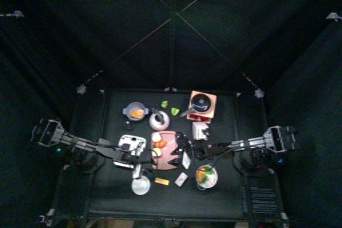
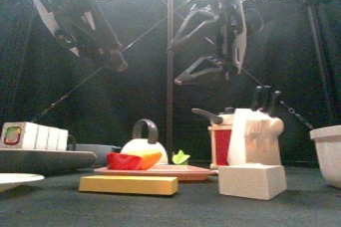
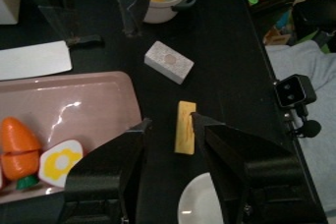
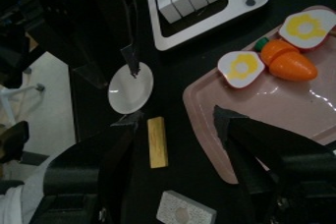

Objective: Grab white sushi roll

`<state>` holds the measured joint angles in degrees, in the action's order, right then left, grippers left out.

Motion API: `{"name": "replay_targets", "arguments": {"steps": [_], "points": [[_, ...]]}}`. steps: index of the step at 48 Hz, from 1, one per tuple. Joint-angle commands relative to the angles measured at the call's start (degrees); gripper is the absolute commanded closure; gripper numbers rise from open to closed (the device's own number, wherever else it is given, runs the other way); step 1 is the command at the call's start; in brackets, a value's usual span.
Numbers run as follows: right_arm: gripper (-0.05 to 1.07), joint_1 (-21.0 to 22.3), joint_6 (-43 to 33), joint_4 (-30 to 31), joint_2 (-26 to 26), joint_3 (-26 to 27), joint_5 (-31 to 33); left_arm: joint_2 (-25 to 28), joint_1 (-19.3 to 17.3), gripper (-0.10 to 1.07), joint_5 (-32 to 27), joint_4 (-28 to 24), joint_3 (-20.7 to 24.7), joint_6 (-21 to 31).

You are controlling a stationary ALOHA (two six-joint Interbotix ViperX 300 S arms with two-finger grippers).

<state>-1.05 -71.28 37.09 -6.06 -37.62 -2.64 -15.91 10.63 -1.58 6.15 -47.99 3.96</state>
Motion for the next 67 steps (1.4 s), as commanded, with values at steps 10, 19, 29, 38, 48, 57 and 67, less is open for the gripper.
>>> {"name": "replay_targets", "arguments": {"steps": [10, 19, 29, 38, 48, 57, 67], "points": [[0.12, 2.6, -0.2, -1.8, -2.3, 3.3, 0.5, -11.1, -4.4, 0.19, -9.6, -2.0, -2.2, 0.1], [0.12, 4.0, -0.1, -2.0, -2.3, 3.3, 0.6, -19.5, -6.9, 0.19, -20.6, -2.2, -3.7, 0.5], [0.12, 4.1, -0.3, -2.0, -1.9, 2.8, 0.6, -21.6, -11.2, 0.19, -30.2, -2.0, -3.0, 2.6], [0.12, 3.6, -0.3, -2.0, -1.8, 2.0, 0.6, -21.0, -13.8, 0.19, -35.9, -6.2, -3.7, 12.1], [0.12, 3.6, -0.3, -2.5, -1.8, 0.8, 0.6, -20.7, -13.7, 0.20, -43.2, -17.0, -3.4, 29.4], [0.12, 3.6, 0.1, -2.3, -2.3, -0.3, 0.6, -20.7, -8.5, 0.20, -48.8, -28.0, -2.9, 48.3], [0.12, 3.8, 0.3, 1.9, -4.6, -2.0, 0.5, -19.5, 0.4, 0.20, -49.8, -37.7, -2.9, 67.8]]}}
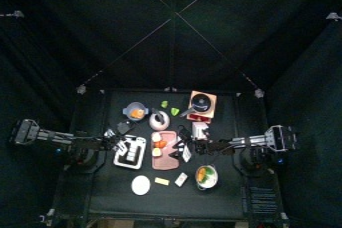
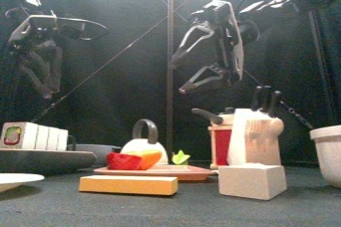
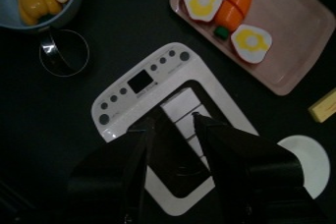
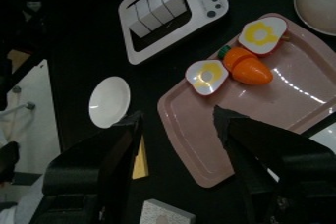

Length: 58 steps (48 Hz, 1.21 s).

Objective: Grab white sushi roll

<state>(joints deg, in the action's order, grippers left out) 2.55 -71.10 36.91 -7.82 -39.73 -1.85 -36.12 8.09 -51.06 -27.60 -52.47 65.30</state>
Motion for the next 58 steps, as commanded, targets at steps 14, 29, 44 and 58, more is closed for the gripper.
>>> {"name": "replay_targets", "arguments": {"steps": [14, 29, 44, 58], "points": [[0.12, 0.0, 0.2, 6.1, -7.3, -3.1, -1.3, 7.5, 8.2, 0.19, -3.0, -7.9, 2.4, 18.5], [0.12, -2.6, 0.3, 10.6, -10.6, -8.6, -6.8, 13.6, 8.7, 0.16, -3.0, -7.7, 4.1, 21.4], [0.12, -4.0, 0.3, 12.4, -10.5, -9.1, -8.9, 16.1, 8.7, 0.03, -2.0, -4.0, 4.2, 22.9], [0.12, -4.6, 0.3, 13.0, -10.2, -9.7, -8.9, 22.1, 8.7, 0.03, 0.0, -2.3, 4.7, 27.2]]}}
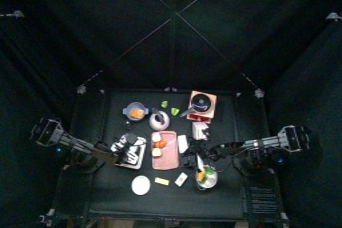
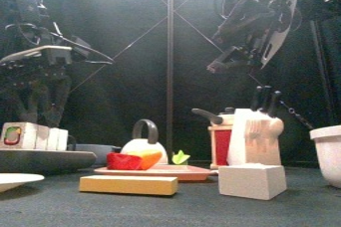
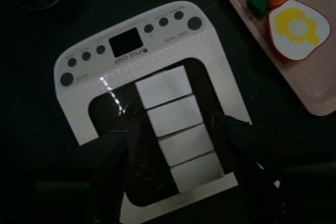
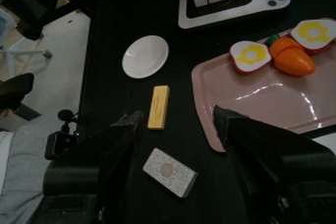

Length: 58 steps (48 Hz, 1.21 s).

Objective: Grab white sushi roll

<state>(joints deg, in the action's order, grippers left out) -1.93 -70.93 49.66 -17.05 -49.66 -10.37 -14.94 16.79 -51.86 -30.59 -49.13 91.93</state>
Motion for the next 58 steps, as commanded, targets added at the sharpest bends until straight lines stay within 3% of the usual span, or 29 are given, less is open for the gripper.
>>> {"name": "replay_targets", "arguments": {"steps": [1, 28, 48, 58], "points": [[0.12, -0.1, 0.1, 0.4, -1.1, 0.2, -0.4, 1.2, 0.0, 0.03, 1.1, 1.1, 1.4, 0.6], [0.12, -0.1, 0.2, 0.4, -1.6, -0.6, -0.4, 3.7, 0.0, 0.06, 3.3, 2.8, 1.3, 1.1], [0.12, -0.1, 0.1, 0.2, -1.6, -0.8, -0.3, 3.7, 0.0, 0.25, 3.3, 2.8, 1.2, 0.7], [0.12, -0.4, 0.1, 0.3, -1.6, -0.9, -0.3, 3.0, 0.0, 0.28, 3.3, 2.5, 1.5, 0.6]]}}
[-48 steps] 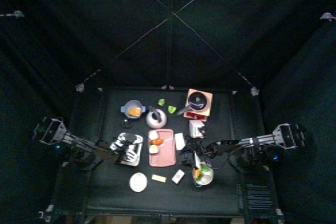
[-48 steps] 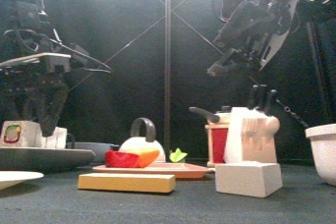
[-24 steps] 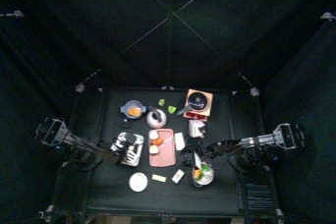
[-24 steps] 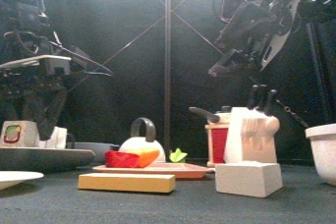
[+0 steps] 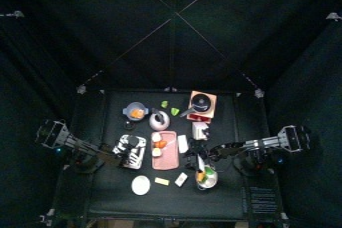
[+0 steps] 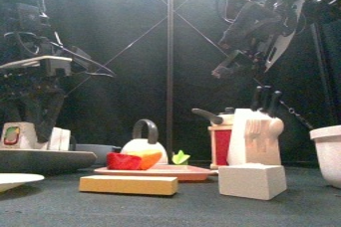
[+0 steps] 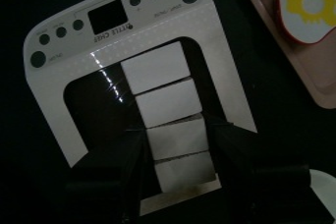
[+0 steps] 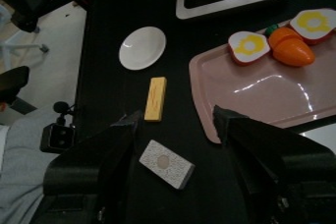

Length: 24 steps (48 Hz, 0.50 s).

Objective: Grab white sushi roll

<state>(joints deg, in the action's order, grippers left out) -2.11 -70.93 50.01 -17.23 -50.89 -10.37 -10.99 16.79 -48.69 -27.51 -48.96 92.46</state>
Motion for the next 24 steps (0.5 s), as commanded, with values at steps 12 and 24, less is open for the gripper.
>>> {"name": "replay_targets", "arguments": {"steps": [12, 24], "points": [[0.12, -0.2, 0.1, -0.1, -1.4, 0.3, -0.3, -1.3, 0.1, 0.28, -0.2, -0.5, 1.4, 0.1], [0.12, -0.3, 0.1, -0.1, -1.4, 0.3, -0.3, -1.4, 0.1, 0.28, -0.2, -0.5, 1.4, 0.2]]}}
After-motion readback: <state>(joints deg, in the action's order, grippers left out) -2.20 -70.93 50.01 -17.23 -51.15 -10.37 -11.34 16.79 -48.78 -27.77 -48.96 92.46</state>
